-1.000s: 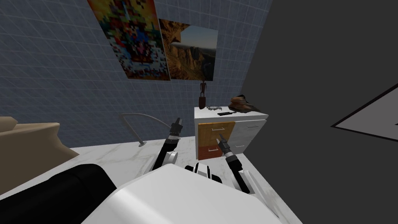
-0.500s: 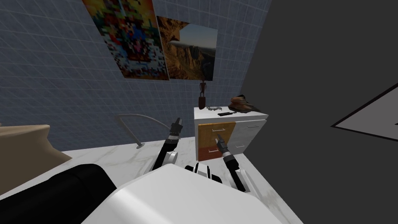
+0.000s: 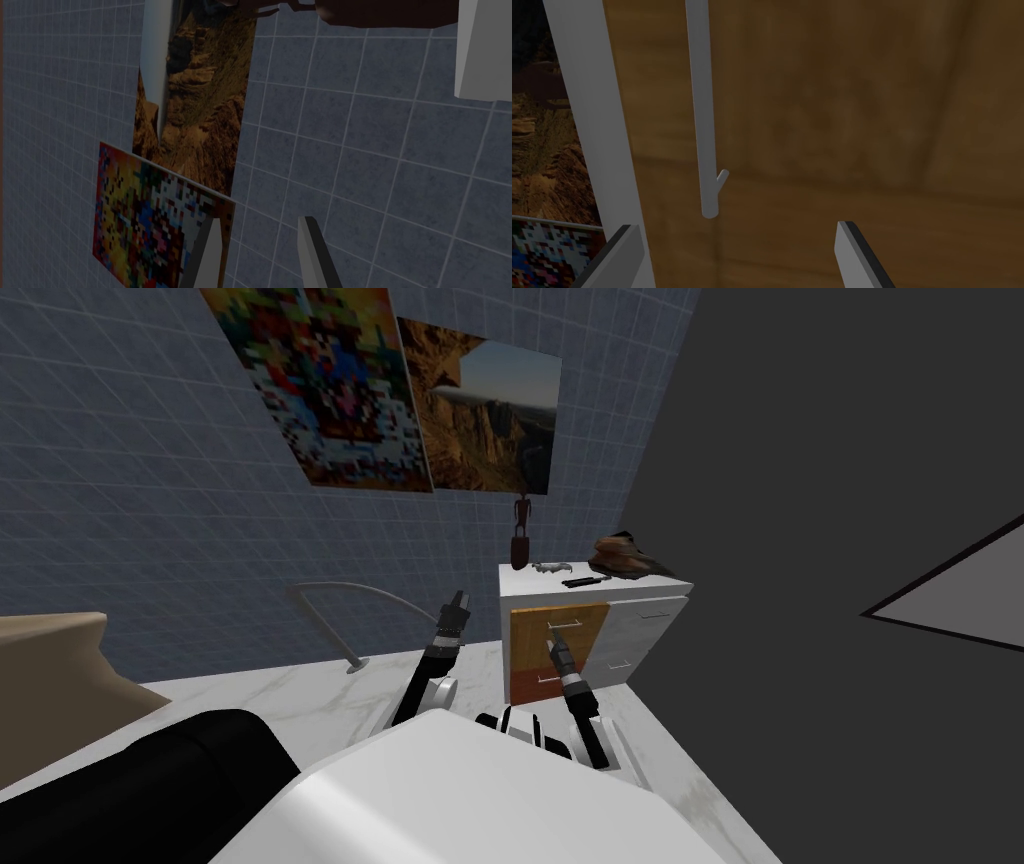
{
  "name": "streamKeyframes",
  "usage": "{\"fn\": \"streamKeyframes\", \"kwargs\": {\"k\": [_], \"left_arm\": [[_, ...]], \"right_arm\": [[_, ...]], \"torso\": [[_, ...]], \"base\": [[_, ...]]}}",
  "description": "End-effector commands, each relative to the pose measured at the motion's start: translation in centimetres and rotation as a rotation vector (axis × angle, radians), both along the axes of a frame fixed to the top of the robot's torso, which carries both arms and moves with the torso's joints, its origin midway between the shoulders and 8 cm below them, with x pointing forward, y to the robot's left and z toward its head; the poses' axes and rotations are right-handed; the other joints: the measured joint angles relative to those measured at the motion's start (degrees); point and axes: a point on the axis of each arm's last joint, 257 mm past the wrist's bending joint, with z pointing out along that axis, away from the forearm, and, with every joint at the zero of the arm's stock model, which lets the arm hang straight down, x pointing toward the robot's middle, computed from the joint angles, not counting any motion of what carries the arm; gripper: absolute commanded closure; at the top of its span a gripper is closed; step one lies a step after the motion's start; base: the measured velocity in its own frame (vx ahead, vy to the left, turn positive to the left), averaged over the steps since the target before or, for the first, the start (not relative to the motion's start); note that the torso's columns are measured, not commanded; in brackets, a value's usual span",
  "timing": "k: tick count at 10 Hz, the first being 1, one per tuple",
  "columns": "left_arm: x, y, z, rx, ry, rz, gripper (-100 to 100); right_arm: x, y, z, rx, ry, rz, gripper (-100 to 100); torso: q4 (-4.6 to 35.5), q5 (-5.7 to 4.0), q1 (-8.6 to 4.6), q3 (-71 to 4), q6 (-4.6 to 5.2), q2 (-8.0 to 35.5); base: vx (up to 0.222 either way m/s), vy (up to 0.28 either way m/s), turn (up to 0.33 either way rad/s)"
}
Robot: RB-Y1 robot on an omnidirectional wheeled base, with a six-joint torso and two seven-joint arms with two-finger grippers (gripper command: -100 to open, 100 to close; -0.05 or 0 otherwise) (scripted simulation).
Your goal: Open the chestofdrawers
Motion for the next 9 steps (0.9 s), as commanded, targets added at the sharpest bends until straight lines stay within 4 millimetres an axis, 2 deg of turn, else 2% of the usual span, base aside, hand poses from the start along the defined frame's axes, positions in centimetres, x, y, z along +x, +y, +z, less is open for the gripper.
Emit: {"fn": "streamKeyframes", "kwargs": {"k": [1,2,3,6,7,9], "left_arm": [[0.0,0.0,0.0,0.000,0.000,0.000,0],[0.0,0.0,0.0,0.000,0.000,0.000,0],[0.0,0.0,0.0,0.000,0.000,0.000,0],[0.0,0.0,0.0,0.000,0.000,0.000,0],[0.0,0.0,0.0,0.000,0.000,0.000,0],[0.0,0.0,0.0,0.000,0.000,0.000,0]], "right_arm": [[1.5,-1.9,-0.5,-0.022,0.001,-0.028,-100],[1.7,-2.5,-0.7,-0.024,0.003,-0.040,-100],[2.9,-3.9,-0.9,-0.041,0.003,-0.057,-100],[5.0,-7.3,-1.0,-0.059,0.000,-0.115,-100],[5.0,-7.9,-1.4,-0.059,0.008,-0.126,-100],[6.5,-10.7,-1.4,-0.069,0.009,-0.171,-100]], "torso": [[0.0,0.00,0.00,0.0,0.00,0.0],[0.0,0.01,0.06,0.1,-0.06,0.2],[0.1,0.01,0.02,0.1,0.02,0.2],[0.0,0.02,0.10,0.0,-0.03,0.0],[0.0,0.01,0.02,-0.1,0.03,-0.1],[0.0,0.00,0.05,-0.1,-0.06,-0.1]], "base": [[-0.075,0.003,0.325],[-0.102,-0.008,0.187],[-0.124,0.002,0.253],[-0.112,0.005,0.214],[-0.035,-0.009,-0.024],[-0.075,-0.004,0.252]]}}
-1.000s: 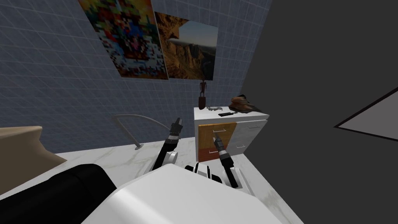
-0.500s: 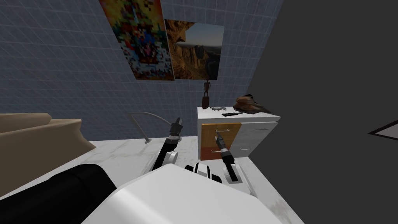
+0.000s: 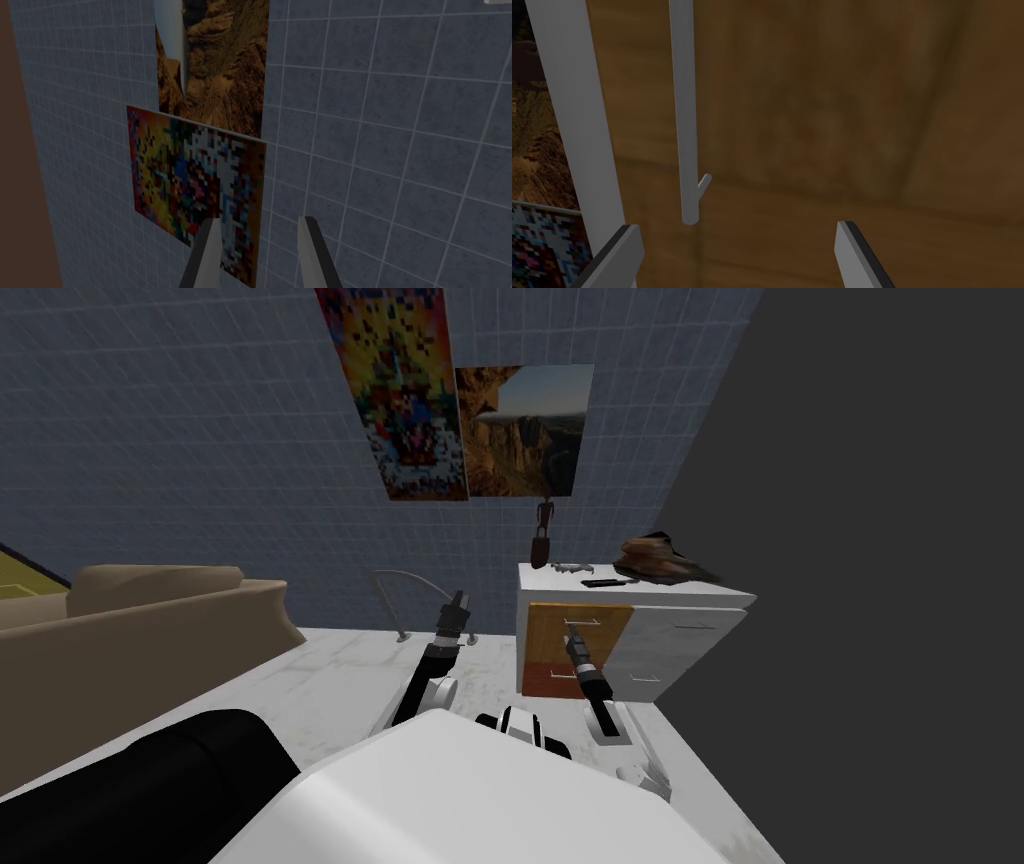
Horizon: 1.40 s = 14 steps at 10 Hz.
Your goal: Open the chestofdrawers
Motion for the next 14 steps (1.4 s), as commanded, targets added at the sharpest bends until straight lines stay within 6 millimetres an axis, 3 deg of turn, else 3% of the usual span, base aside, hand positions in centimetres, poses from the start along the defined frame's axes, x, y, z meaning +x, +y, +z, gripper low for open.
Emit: {"fn": "streamKeyframes", "kwargs": {"k": [1,5,8,9,10,14], "left_arm": [[0.0,0.0,0.0,0.000,0.000,0.000,0],[0.0,0.0,0.0,0.000,0.000,0.000,0],[0.0,0.0,0.0,0.000,0.000,0.000,0],[0.0,0.0,0.0,0.000,0.000,0.000,0],[0.0,0.0,0.0,0.000,0.000,0.000,0],[0.0,0.0,0.0,0.000,0.000,0.000,0]], "right_arm": [[2.1,-3.4,0.2,-0.011,-0.005,-0.054,-100],[3.8,-7.6,0.2,-0.005,0.000,-0.129,-100],[6.1,-11.5,1.6,0.006,-0.019,-0.194,-100],[6.1,-12.9,1.1,0.016,-0.008,-0.221,-100],[6.1,-13.1,1.2,0.017,-0.009,-0.225,-100],[7.9,-17.9,2.3,0.062,-0.020,-0.315,-100]], "torso": [[0.0,0.02,0.03,0.1,0.08,0.1],[0.0,0.01,-0.01,0.1,0.10,0.1],[0.0,0.01,-0.01,0.1,0.08,0.1],[0.1,0.03,0.09,0.1,0.03,0.2],[0.0,0.03,0.03,0.1,0.10,0.1],[0.1,0.03,0.10,0.1,0.01,0.2]], "base": [[-0.111,0.008,0.245],[-0.088,0.018,0.152],[-0.091,0.021,0.263],[-0.084,0.033,0.158],[-0.042,0.016,-0.028],[-0.091,0.035,0.233]]}}
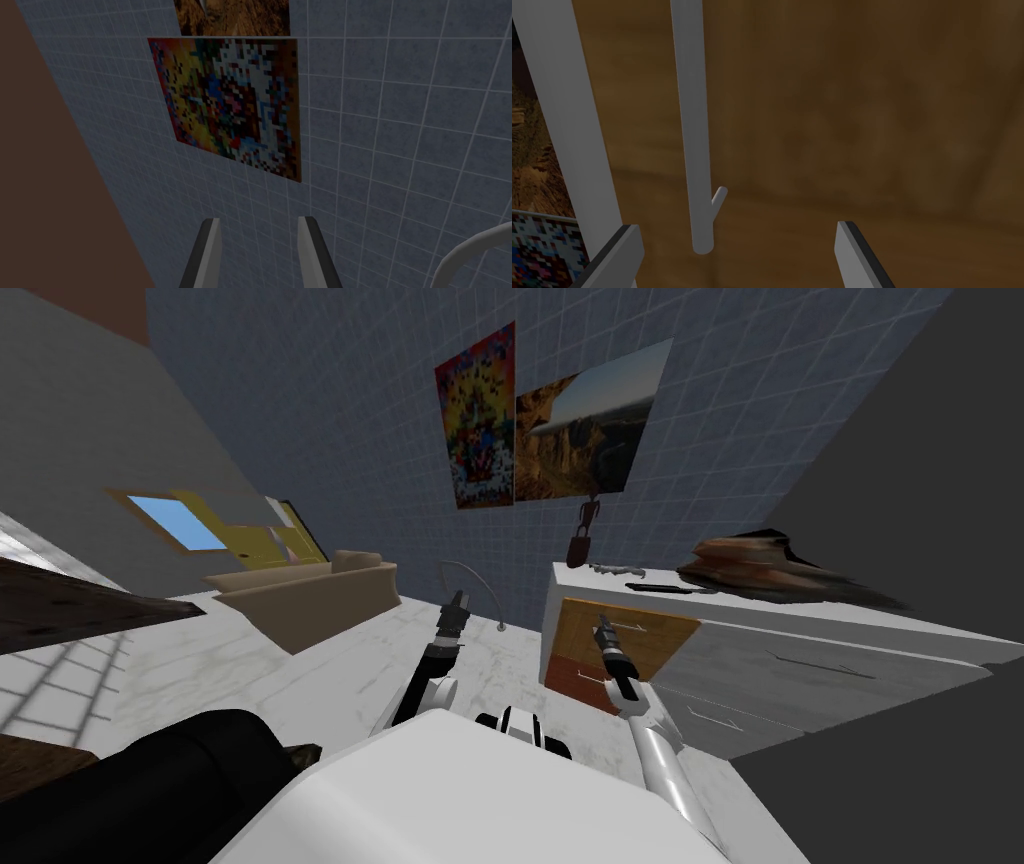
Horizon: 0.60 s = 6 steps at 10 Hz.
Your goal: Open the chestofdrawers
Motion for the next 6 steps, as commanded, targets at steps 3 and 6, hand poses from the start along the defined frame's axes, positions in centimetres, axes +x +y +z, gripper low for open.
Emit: {"fn": "streamKeyframes", "kwargs": {"k": [3,6], "left_arm": [[0.0,0.0,0.0,0.000,0.001,0.001,0],[0.0,0.0,0.0,0.001,0.001,0.001,0]], "right_arm": [[-1.0,2.0,-1.4,-0.003,0.020,0.027,100],[-2.4,5.7,-1.6,-0.034,0.019,0.098,100]], "torso": [[-0.1,-0.09,-0.34,-0.3,0.13,-0.4],[0.0,-0.02,-0.08,0.0,0.06,-0.1]], "base": [[0.069,-0.028,-0.231],[0.128,-0.042,-0.258]]}}
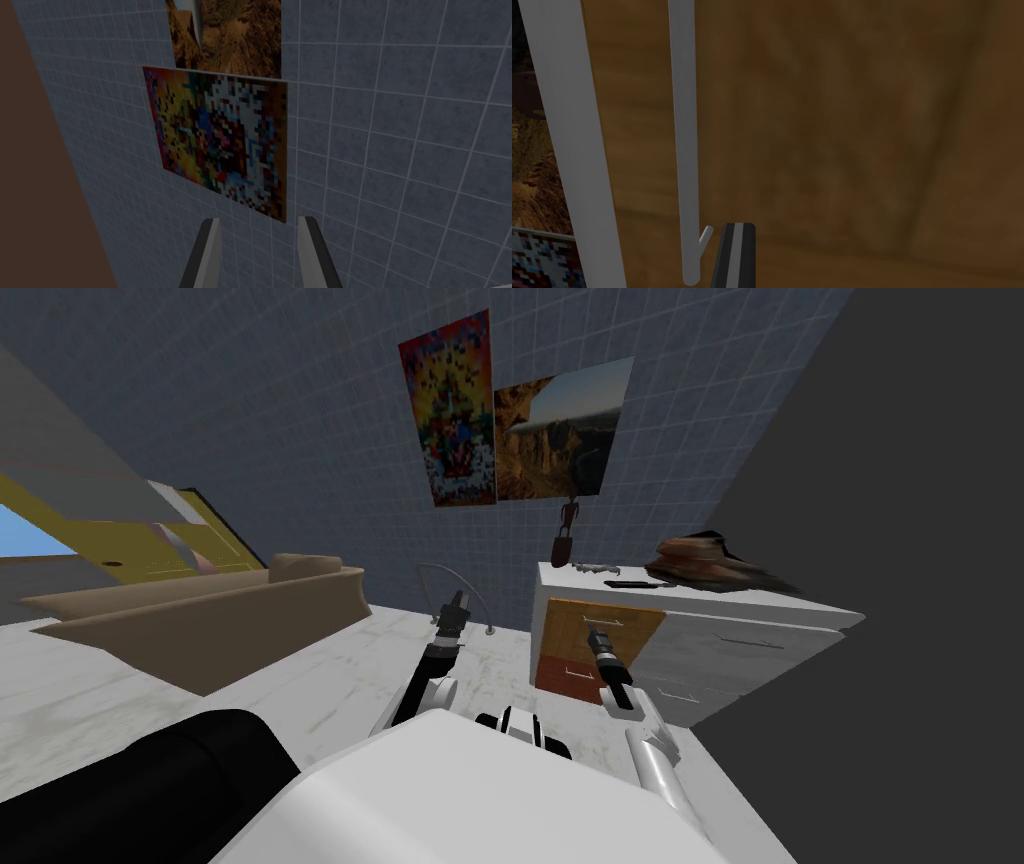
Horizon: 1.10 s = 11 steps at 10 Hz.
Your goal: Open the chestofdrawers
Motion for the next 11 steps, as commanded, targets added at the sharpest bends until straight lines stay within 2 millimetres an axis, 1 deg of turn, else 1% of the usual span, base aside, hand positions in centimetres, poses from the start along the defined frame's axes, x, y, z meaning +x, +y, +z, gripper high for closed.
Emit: {"fn": "streamKeyframes", "kwargs": {"k": [1,2,3,4,5,6,7,8,9,10,11], "left_arm": [[0.0,0.0,0.0,0.000,0.000,0.000,0],[0.0,0.0,0.0,0.000,0.000,0.000,0],[0.0,0.0,0.0,0.000,0.000,0.000,0],[0.0,0.0,0.0,0.000,0.000,0.000,0],[0.0,0.0,0.0,0.000,0.000,0.000,0],[0.0,0.0,0.0,0.000,0.000,0.000,0],[0.0,0.0,0.0,0.000,0.000,0.000,0],[0.0,0.0,0.0,0.000,0.000,0.000,0],[0.0,0.0,0.0,0.000,0.000,0.000,0],[0.0,0.0,0.0,0.000,0.000,0.000,0],[0.0,0.0,0.0,0.000,0.000,0.000,0]], "right_arm": [[-1.5,3.2,-0.6,-0.012,0.008,0.058,100],[-1.9,4.7,-0.5,-0.021,0.004,0.086,100],[-2.9,6.1,-0.7,-0.021,0.005,0.108,100],[-3.2,7.5,-0.8,-0.024,0.006,0.135,100],[-4.2,9.1,-0.6,-0.020,0.000,0.159,100],[-4.6,10.1,-0.9,-0.020,0.007,0.179,100],[-4.6,10.5,-0.9,-0.020,0.007,0.186,100],[-6.1,12.1,-1.3,-0.011,0.014,0.208,100],[-6.1,13.3,-0.9,-0.011,0.005,0.232,100],[-7.6,14.7,-0.9,0.001,0.007,0.251,100],[-7.7,16.0,-0.7,0.004,0.002,0.275,100]], "torso": [[0.1,0.02,0.09,0.1,-0.08,0.2],[0.1,0.01,0.01,0.1,0.01,0.2],[0.0,0.00,0.04,0.1,-0.06,0.1],[0.0,0.00,-0.01,0.0,0.01,0.0],[0.0,0.00,0.03,0.0,-0.06,0.0],[0.0,-0.01,-0.05,0.0,0.01,-0.1],[0.0,-0.01,-0.01,0.0,-0.05,0.0],[0.0,0.01,0.03,0.1,-0.06,0.1],[0.0,0.00,-0.04,0.0,0.03,0.0],[0.0,-0.01,0.00,0.0,-0.04,0.0],[0.0,0.00,0.00,-0.1,0.01,-0.1]], "base": [[0.106,-0.034,-0.294],[0.088,-0.019,-0.161],[0.105,-0.021,-0.295],[0.083,-0.006,-0.153],[0.105,-0.021,-0.296],[0.105,-0.011,-0.162],[0.047,-0.001,0.023],[0.080,-0.011,-0.253],[0.087,-0.003,-0.177],[0.108,0.003,-0.324],[0.095,-0.001,-0.177]]}}
